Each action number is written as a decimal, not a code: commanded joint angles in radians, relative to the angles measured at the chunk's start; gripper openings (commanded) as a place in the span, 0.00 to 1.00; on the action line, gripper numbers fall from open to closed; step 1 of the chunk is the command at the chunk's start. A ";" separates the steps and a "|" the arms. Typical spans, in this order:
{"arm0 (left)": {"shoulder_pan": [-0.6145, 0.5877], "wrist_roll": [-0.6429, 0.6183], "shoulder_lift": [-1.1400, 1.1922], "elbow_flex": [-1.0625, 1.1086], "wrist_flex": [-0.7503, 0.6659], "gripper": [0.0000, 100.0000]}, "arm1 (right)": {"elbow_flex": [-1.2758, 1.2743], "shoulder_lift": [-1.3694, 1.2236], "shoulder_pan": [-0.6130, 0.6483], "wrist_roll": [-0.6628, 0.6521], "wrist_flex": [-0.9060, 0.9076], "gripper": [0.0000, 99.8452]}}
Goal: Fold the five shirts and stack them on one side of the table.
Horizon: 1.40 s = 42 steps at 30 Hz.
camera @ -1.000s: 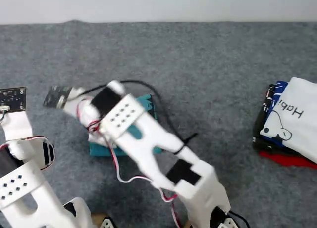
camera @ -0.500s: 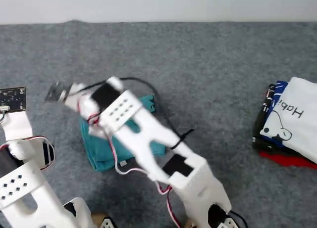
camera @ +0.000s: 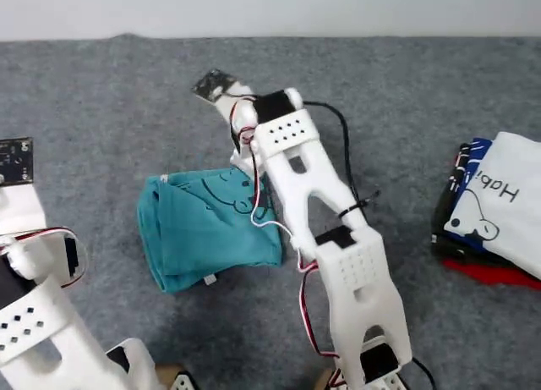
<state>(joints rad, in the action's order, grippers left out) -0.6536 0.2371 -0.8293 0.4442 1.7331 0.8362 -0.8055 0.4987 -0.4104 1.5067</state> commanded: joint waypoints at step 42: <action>0.006 -0.008 -0.017 0.022 -0.003 0.07 | 0.430 -0.216 -0.107 -0.051 0.156 0.09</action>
<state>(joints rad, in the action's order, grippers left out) -0.6536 0.2371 -0.8293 0.4718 1.7331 1.1492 -1.0357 0.3821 -0.4519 1.6111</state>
